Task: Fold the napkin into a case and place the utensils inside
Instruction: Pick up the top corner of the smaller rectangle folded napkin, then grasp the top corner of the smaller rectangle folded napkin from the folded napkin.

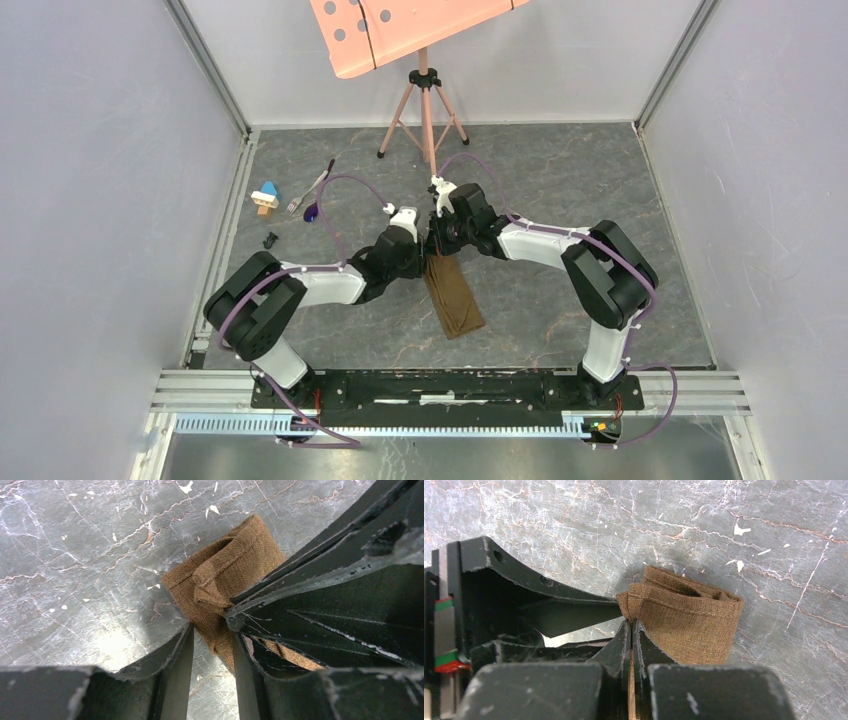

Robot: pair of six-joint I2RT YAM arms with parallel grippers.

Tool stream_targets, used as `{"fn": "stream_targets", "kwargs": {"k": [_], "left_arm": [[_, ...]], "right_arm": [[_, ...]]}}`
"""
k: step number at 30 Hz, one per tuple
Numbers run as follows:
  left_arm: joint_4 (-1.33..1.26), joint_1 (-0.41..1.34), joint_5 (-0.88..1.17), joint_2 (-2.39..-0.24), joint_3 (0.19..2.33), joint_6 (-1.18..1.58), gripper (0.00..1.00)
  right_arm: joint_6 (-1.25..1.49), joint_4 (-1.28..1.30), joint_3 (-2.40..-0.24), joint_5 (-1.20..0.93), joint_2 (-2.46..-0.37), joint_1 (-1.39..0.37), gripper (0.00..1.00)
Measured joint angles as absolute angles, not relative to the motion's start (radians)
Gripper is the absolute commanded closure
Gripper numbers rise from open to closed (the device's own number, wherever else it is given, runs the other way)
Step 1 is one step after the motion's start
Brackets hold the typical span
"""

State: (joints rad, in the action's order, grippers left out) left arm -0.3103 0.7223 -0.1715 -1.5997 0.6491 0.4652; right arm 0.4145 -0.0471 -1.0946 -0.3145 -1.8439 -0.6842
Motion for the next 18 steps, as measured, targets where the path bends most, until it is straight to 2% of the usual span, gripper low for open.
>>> {"fn": "stream_targets", "kwargs": {"k": [8, 18], "left_arm": [[-0.275, 0.748, -0.228, -1.639, 0.690, 0.424, 0.65], [-0.237, 0.755, -0.287, -1.647, 0.712, 0.406, 0.62]], "right_arm": [[0.414, -0.046, -1.095, -0.314, -1.844, -0.680, 1.00], [0.414, -0.048, -1.095, -0.314, -1.844, -0.678, 1.00]]}}
